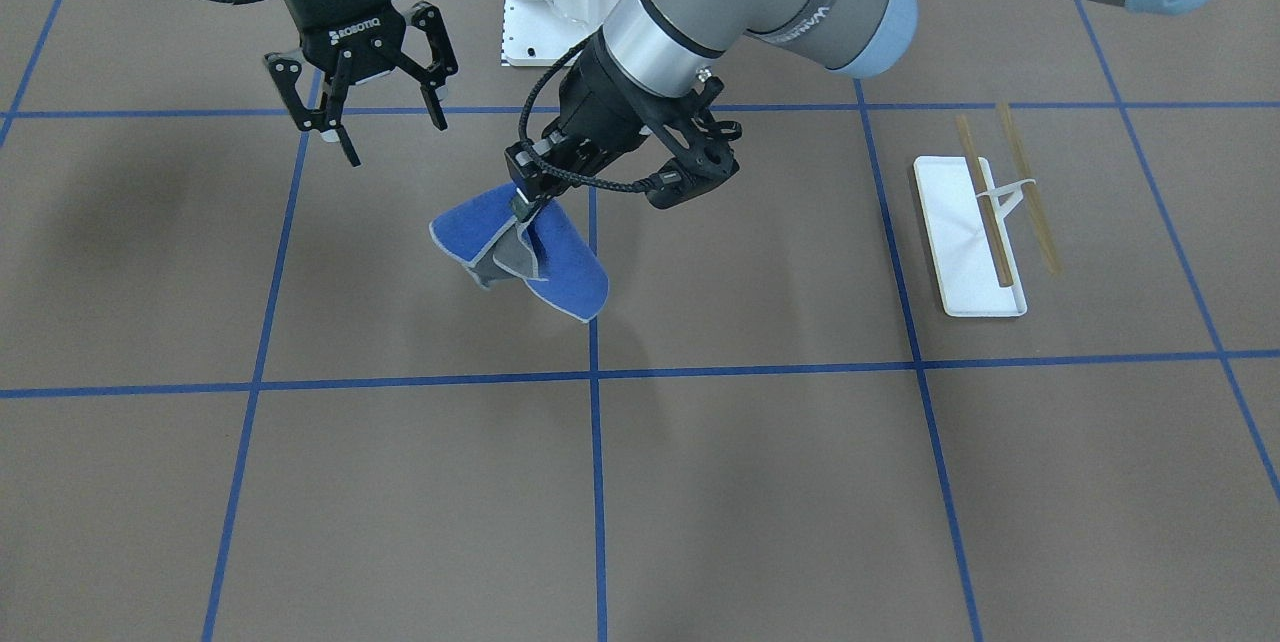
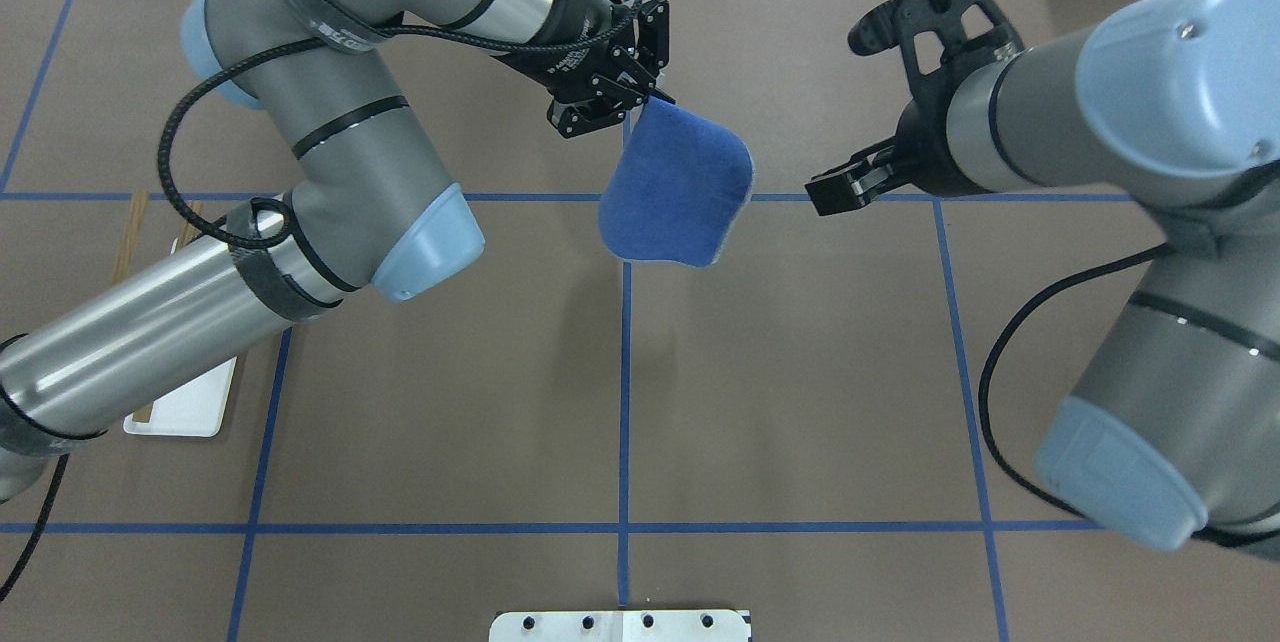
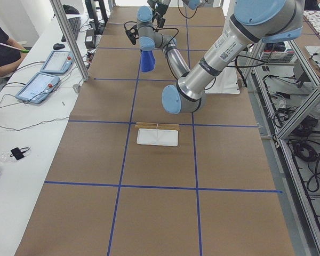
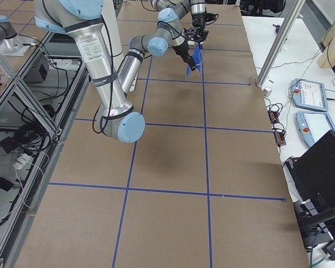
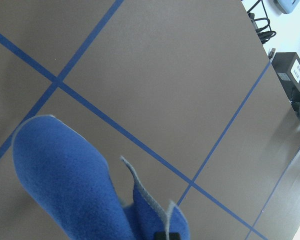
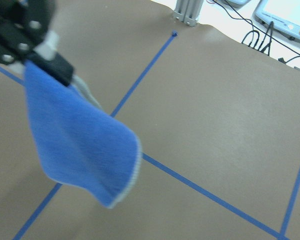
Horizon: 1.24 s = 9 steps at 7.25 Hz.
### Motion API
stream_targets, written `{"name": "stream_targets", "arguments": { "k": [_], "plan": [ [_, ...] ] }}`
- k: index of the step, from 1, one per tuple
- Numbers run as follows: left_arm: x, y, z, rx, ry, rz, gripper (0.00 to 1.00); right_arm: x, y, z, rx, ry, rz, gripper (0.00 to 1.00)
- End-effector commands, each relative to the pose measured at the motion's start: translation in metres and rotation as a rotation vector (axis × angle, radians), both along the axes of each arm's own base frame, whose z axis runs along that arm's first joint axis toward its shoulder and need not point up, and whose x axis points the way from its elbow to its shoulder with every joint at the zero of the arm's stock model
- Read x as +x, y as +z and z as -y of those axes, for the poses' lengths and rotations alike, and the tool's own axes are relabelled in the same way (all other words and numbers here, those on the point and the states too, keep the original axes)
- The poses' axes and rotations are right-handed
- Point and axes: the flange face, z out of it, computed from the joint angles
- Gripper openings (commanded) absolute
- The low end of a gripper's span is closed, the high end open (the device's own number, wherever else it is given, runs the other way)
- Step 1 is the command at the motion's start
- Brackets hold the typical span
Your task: Hang towel on rack
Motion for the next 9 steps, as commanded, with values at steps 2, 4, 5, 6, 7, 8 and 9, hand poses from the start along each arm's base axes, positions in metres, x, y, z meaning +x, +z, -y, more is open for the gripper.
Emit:
{"name": "stream_targets", "arguments": {
  "k": [2, 4, 5, 6, 7, 8, 9],
  "plan": [
    [-0.077, 0.072, -0.007, -0.019, 0.016, 0.022, 0.00, 0.073, 0.068, 0.065, -0.242, 0.007, -0.033, 1.00],
    [-0.129, 0.131, -0.021, -0.072, -0.011, 0.054, 0.00, 0.124, 0.125, 0.116, -0.434, -0.042, 0.052, 1.00],
    [-0.147, 0.156, -0.029, -0.101, -0.011, 0.069, 0.00, 0.153, 0.167, 0.134, -0.472, -0.059, 0.050, 1.00],
    [-0.170, 0.178, -0.036, -0.105, -0.014, 0.084, 0.00, 0.170, 0.204, 0.151, -0.510, -0.059, 0.019, 1.00],
    [-0.191, 0.224, -0.049, -0.120, -0.012, 0.130, 0.00, 0.192, 0.239, 0.169, -0.519, -0.072, -0.008, 1.00],
    [-0.214, 0.270, -0.068, -0.111, -0.006, 0.187, 0.00, 0.205, 0.259, 0.180, -0.534, -0.073, -0.017, 1.00],
    [-0.239, 0.308, -0.081, -0.082, -0.010, 0.225, 0.00, 0.210, 0.265, 0.181, -0.537, -0.071, -0.018, 1.00]
  ]
}}
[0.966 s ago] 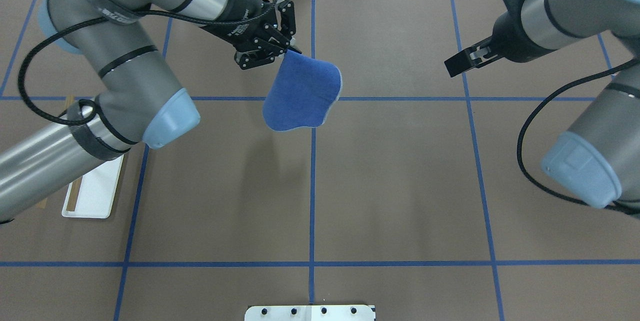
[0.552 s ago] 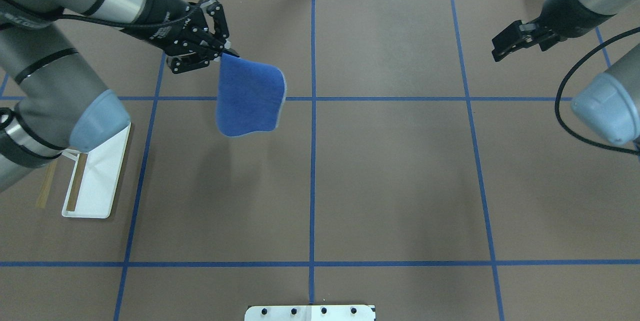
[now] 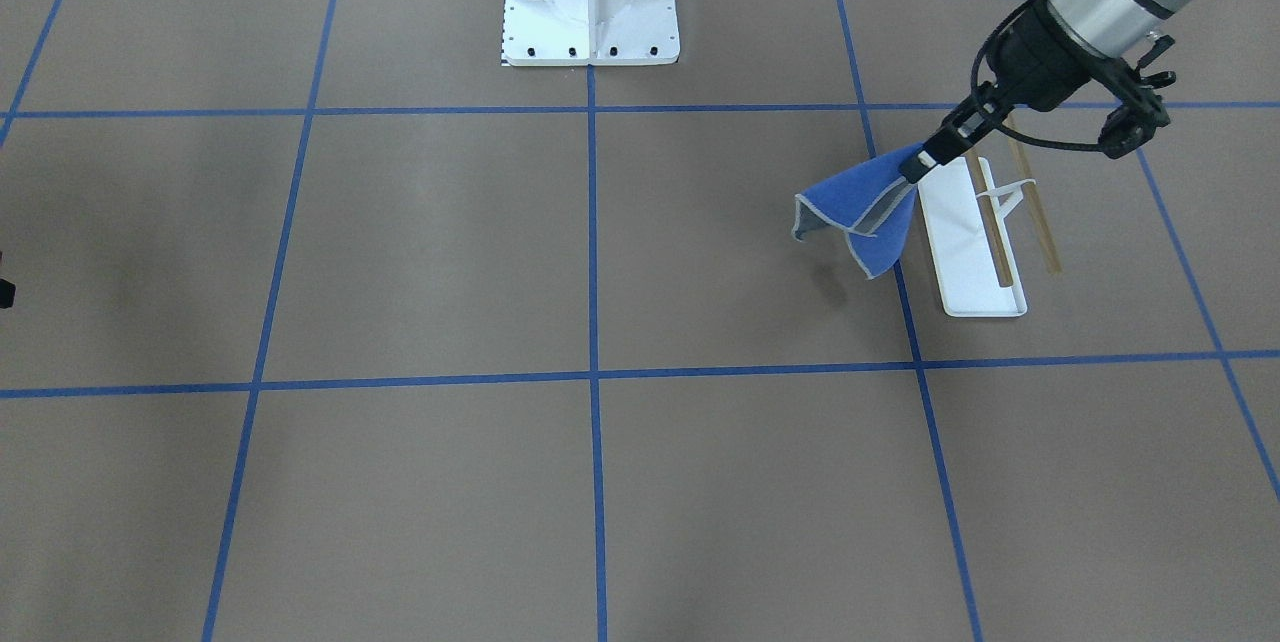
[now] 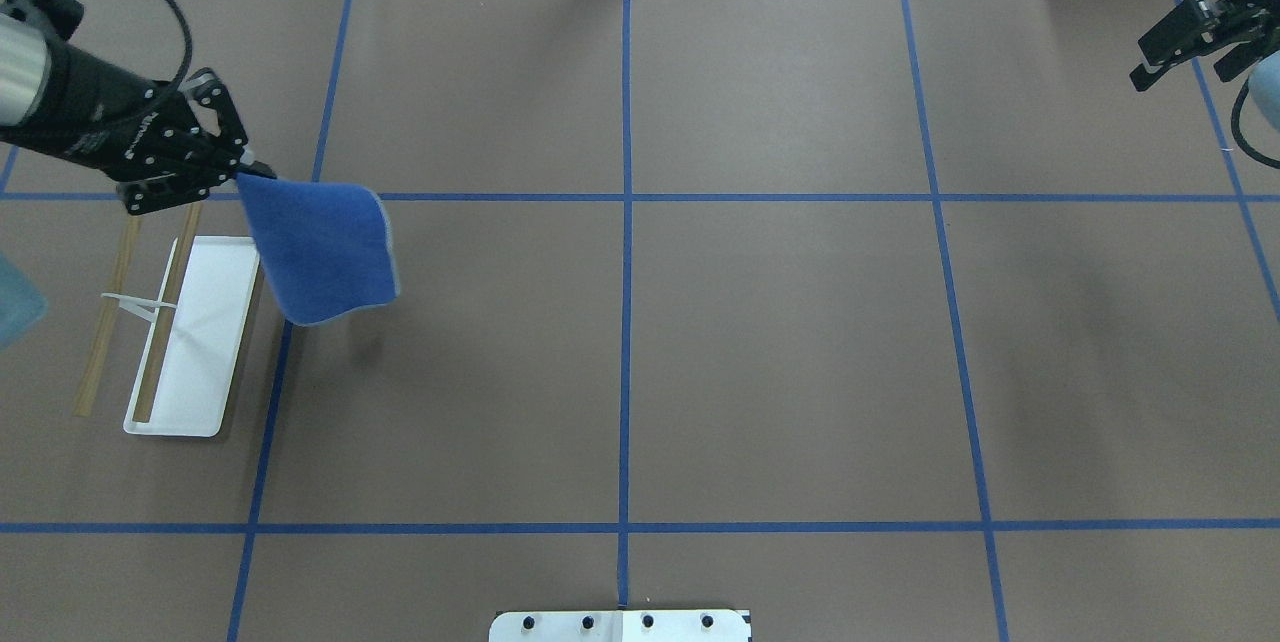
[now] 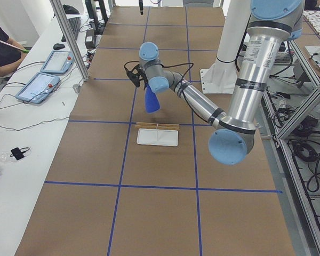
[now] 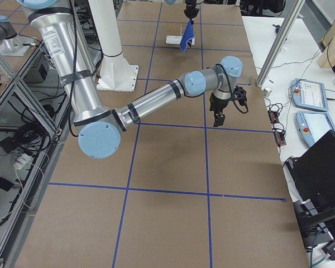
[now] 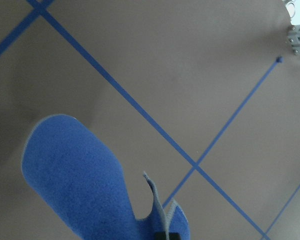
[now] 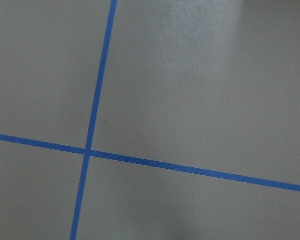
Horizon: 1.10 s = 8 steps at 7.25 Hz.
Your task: Hang towel on rack
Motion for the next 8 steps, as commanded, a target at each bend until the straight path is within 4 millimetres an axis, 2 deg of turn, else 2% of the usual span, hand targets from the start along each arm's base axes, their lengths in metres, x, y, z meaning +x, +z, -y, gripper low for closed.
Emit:
{"name": "stream_targets", "arguments": {
  "k": [1, 2, 3, 5, 6, 8],
  "plan": [
    [-0.046, 0.090, -0.041, 0.060, 0.047, 0.075, 0.00, 0.023, 0.026, 0.008, -0.019, 0.003, -0.010, 1.00],
    [-0.073, 0.130, -0.062, 0.082, 0.050, 0.095, 0.00, 0.032, 0.034, 0.012, -0.034, 0.015, -0.009, 1.00],
    [-0.091, 0.152, -0.069, 0.065, 0.025, 0.109, 0.00, 0.035, 0.041, 0.013, -0.052, 0.022, -0.011, 1.00],
    [-0.105, 0.192, -0.070, 0.086, 0.039, 0.152, 0.00, 0.040, 0.059, 0.007, -0.072, 0.028, -0.012, 1.00],
    [-0.104, 0.203, -0.066, 0.075, 0.037, 0.159, 0.00, 0.048, 0.061, 0.006, -0.074, 0.041, -0.010, 1.00],
    [-0.105, 0.209, -0.061, 0.067, 0.030, 0.166, 0.00, 0.053, 0.062, 0.006, -0.075, 0.049, -0.012, 1.00]
  ]
}}
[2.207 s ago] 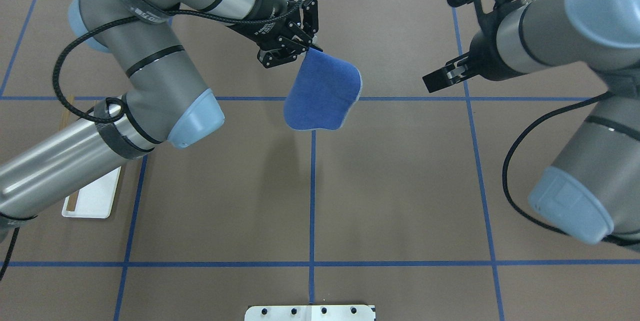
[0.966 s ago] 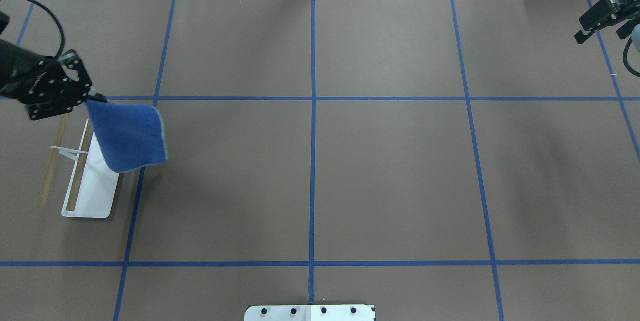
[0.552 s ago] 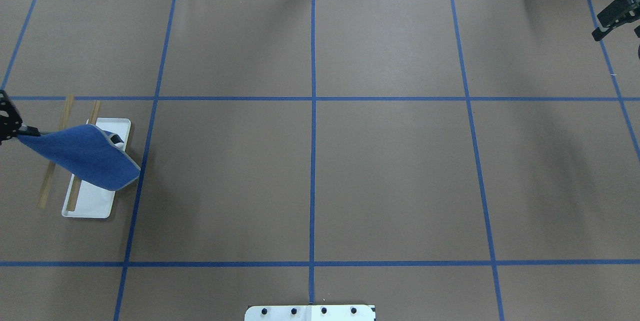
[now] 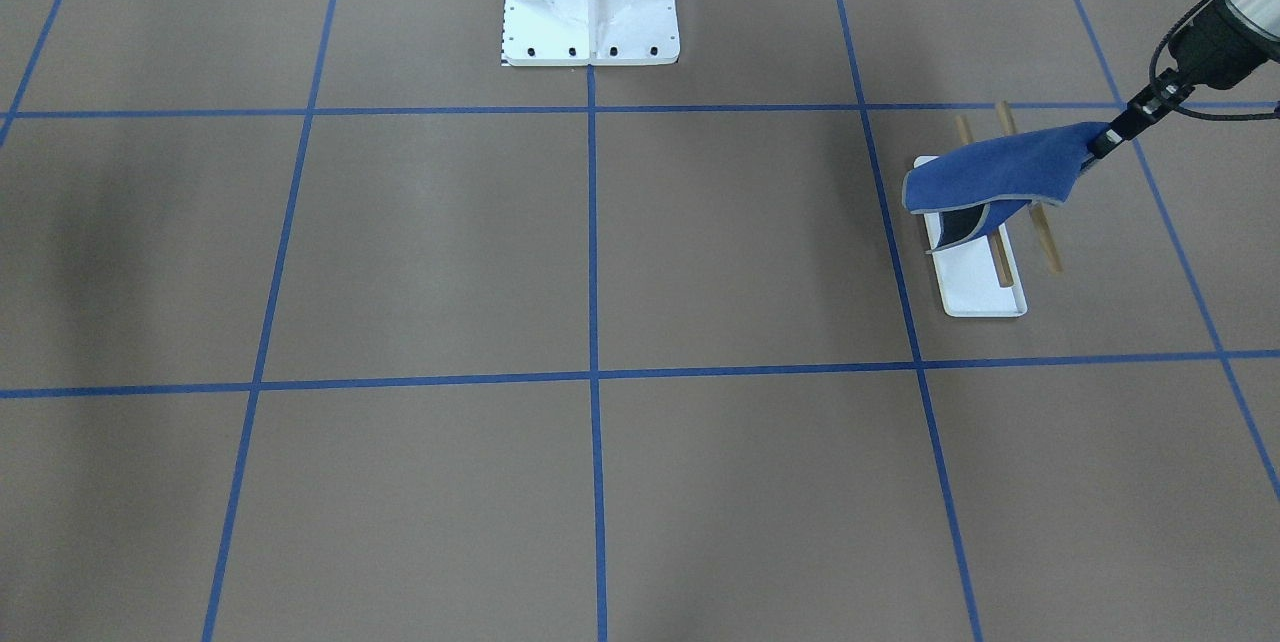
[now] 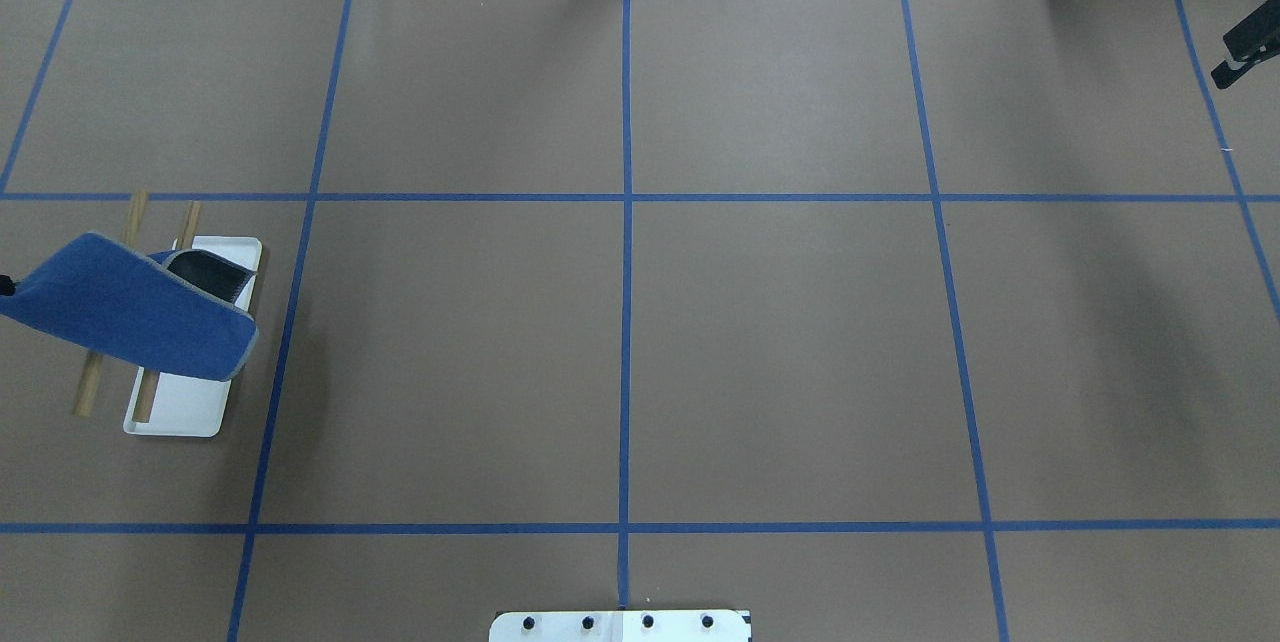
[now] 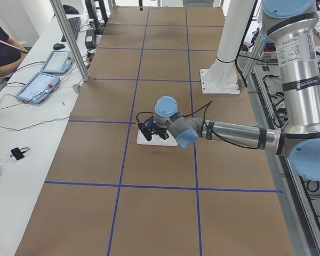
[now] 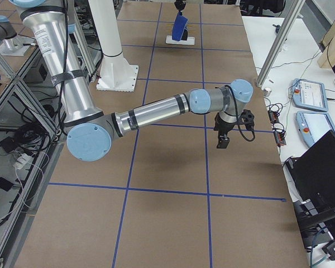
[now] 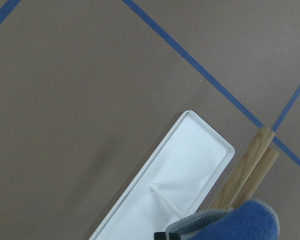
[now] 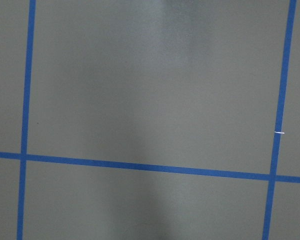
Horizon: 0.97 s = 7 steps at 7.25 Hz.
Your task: Hang towel on rack
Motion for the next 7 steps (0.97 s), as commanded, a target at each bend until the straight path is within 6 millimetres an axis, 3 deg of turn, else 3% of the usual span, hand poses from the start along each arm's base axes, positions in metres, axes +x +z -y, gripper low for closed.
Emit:
{"name": "stream_targets", "arguments": {
  "k": [1, 2, 3, 4, 5, 6, 7],
  "plan": [
    [0.000, 0.010, 0.004, -0.011, -0.006, 0.011, 0.00, 0.003, 0.001, 0.000, 0.000, 0.003, -0.001, 1.00],
    [0.000, 0.015, 0.005, 0.010, 0.001, 0.016, 0.69, 0.003, 0.000, 0.000, 0.001, 0.005, -0.004, 1.00],
    [-0.003, 0.018, 0.006, 0.018, 0.000, 0.020, 0.73, 0.004, 0.002, 0.000, -0.007, 0.013, -0.006, 1.00],
    [-0.005, 0.019, 0.007, 0.016, -0.003, 0.021, 0.93, 0.004, 0.004, -0.002, -0.005, 0.010, -0.006, 1.00],
    [-0.010, 0.022, 0.008, 0.011, -0.017, 0.024, 0.99, 0.004, 0.003, -0.003, -0.004, 0.010, -0.006, 1.00],
    [-0.023, 0.026, 0.011, 0.050, -0.019, 0.038, 0.99, 0.007, -0.001, -0.003, -0.003, 0.023, -0.006, 1.00],
    [-0.040, 0.044, 0.014, 0.125, 0.007, 0.075, 0.99, 0.010, 0.009, -0.007, -0.018, 0.025, -0.012, 1.00]
  ]
}}
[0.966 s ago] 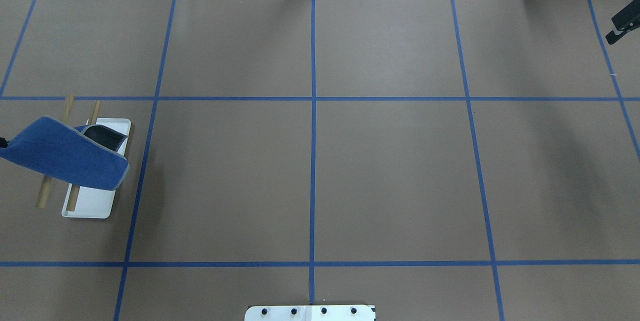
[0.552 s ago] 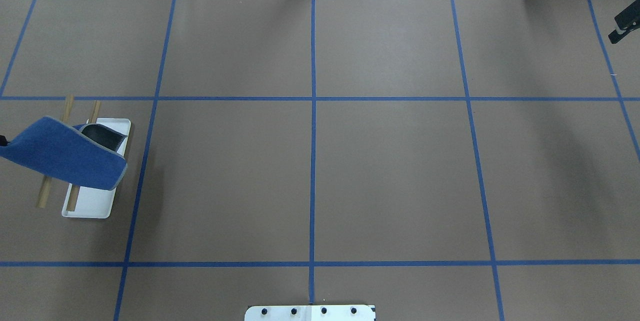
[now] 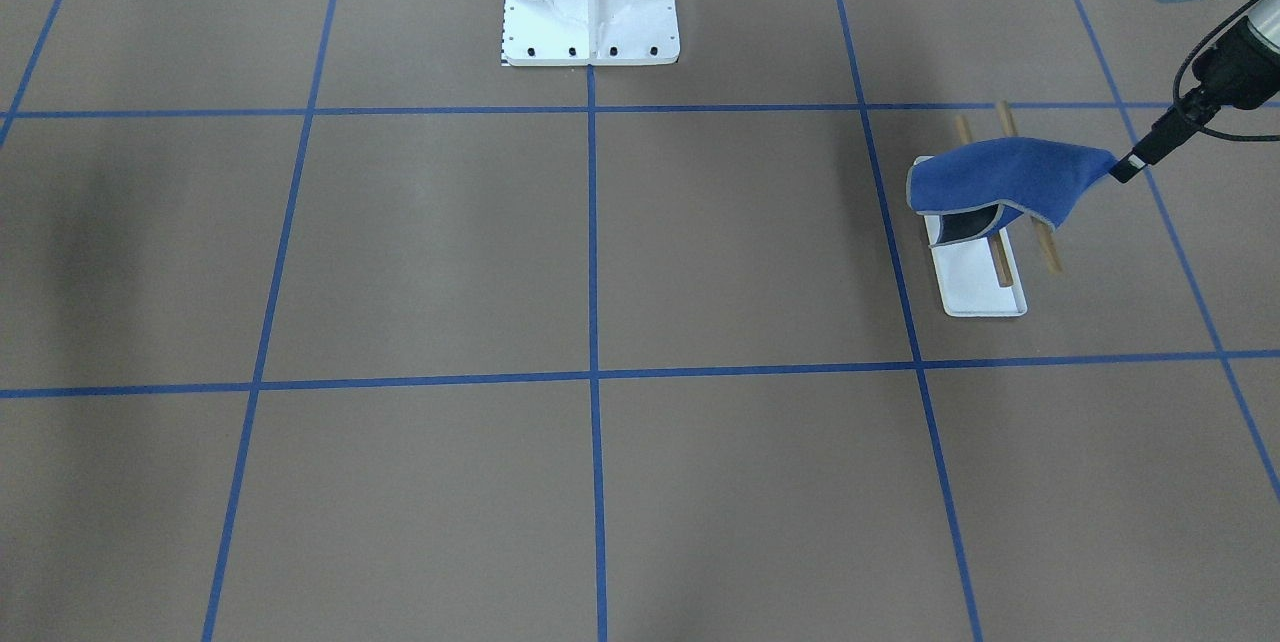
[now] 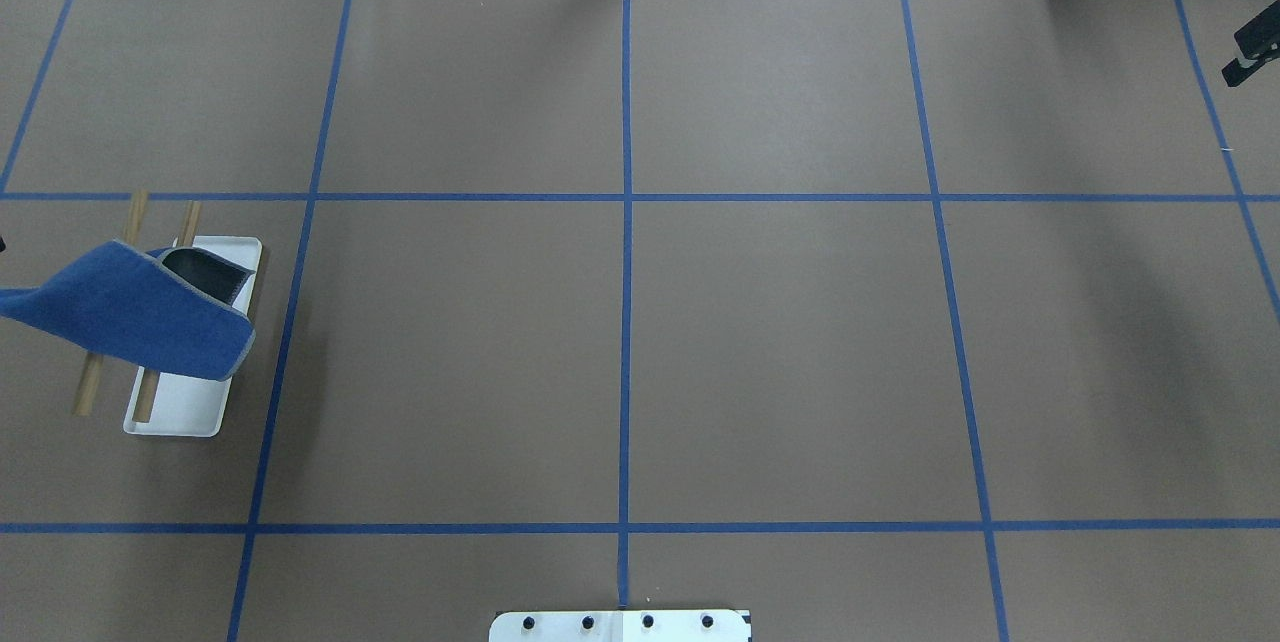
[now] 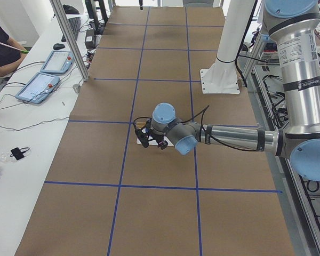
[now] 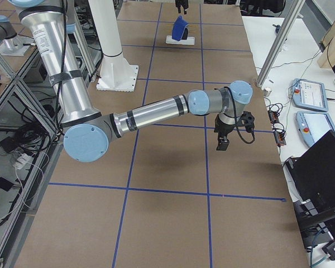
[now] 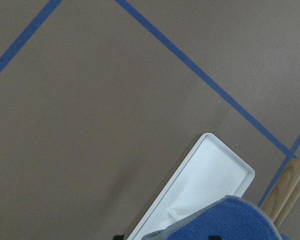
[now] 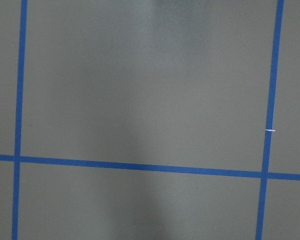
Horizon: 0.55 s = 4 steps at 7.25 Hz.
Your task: Hang towel on rack
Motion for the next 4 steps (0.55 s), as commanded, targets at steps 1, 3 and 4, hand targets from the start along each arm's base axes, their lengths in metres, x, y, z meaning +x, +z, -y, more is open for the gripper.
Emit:
{"name": "stream_targets", "arguments": {
  "k": [1, 3, 4],
  "plan": [
    [-0.039, 0.037, 0.006, 0.194, 0.076, 0.093, 0.99, 0.005, 0.016, -0.008, -0.018, 0.007, -0.012, 1.00],
    [-0.074, 0.091, 0.012, 0.352, 0.163, 0.258, 0.99, 0.008, 0.025, -0.011, -0.017, 0.007, -0.027, 1.00],
    [-0.080, 0.105, 0.025, 0.392, 0.216, 0.341, 0.99, 0.010, 0.030, -0.013, -0.015, 0.005, -0.045, 1.00]
  ]
}}
